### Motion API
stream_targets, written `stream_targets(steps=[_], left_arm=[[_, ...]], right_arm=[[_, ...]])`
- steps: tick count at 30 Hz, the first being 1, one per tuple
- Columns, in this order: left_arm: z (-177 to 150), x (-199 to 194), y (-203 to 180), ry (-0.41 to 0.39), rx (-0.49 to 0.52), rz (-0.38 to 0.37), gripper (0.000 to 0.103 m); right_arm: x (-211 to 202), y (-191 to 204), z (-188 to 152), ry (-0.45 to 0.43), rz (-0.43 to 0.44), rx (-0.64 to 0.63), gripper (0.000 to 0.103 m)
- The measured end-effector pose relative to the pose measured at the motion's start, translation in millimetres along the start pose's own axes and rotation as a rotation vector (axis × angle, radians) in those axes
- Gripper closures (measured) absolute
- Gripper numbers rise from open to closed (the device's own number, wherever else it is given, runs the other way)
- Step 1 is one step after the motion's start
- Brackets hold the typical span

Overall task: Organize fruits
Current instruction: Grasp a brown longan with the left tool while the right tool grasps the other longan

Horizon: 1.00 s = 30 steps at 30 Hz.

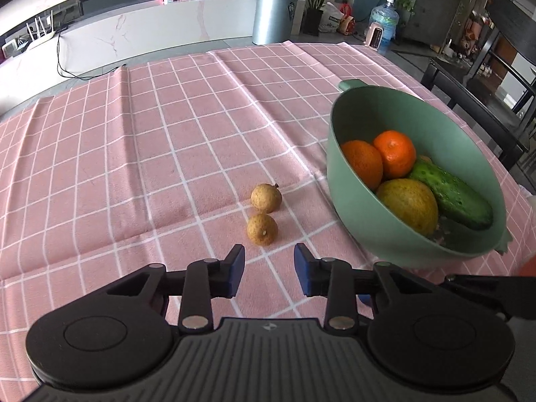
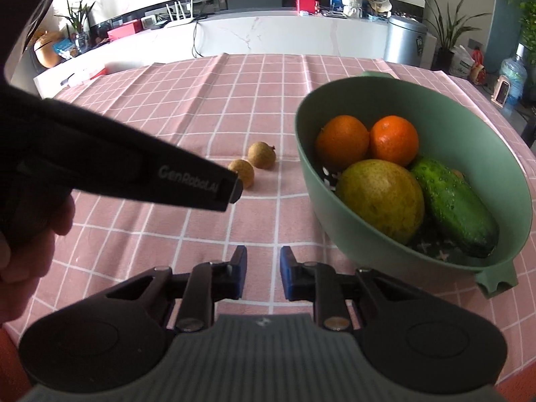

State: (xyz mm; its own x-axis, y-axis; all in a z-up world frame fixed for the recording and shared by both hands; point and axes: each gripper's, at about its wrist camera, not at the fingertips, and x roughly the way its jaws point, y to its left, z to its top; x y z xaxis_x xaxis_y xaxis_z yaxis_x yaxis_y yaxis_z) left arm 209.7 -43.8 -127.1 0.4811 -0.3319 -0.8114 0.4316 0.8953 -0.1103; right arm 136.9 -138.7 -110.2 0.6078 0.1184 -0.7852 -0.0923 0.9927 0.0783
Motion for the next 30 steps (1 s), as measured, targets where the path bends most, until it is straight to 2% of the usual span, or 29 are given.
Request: stream_targets(steps=[10,15,20,23,26,28,30], left_arm=[[2.4,18.4,2.3,-0.014,-0.042,0.020,0.065],[6.8,21.0,5.7,-0.015,-0.072,0.010,0.077],[5.2,10.3,13.3,-0.012,-0.090,0.015,0.078],[3.3,-4.5,24.4,-0.022,-0.129,0.051,0.078],[0.8,-21.5,42.2,-0.046,-0.228,0.064,0.078],[1.2,-31.0,55.2,-0.060,-0.290,0.054,0.078],[1.5,-39.5,63.5,-0.073,-0.303,0.071,0.078]], right_arm=[[10.4,-14.7,6.6,0.044,0.031,0.079,0.086],[11.9,-15.0,8.8,0.051,0.054,0.080,0.085],[11.6,-10.8,9.2,0.038,0.071,0.076,0.085],[10.9,-4.4,8.5,0.010,0.073,0.083,0.085],[10.1,5.2,10.0,-0.052,0.035,0.135,0.084],[9.5,11.0,11.7,-0.099,0.001,0.176,0.078],[12.7,19.5,16.0,-0.137,-0.029,0.197,0.075]])
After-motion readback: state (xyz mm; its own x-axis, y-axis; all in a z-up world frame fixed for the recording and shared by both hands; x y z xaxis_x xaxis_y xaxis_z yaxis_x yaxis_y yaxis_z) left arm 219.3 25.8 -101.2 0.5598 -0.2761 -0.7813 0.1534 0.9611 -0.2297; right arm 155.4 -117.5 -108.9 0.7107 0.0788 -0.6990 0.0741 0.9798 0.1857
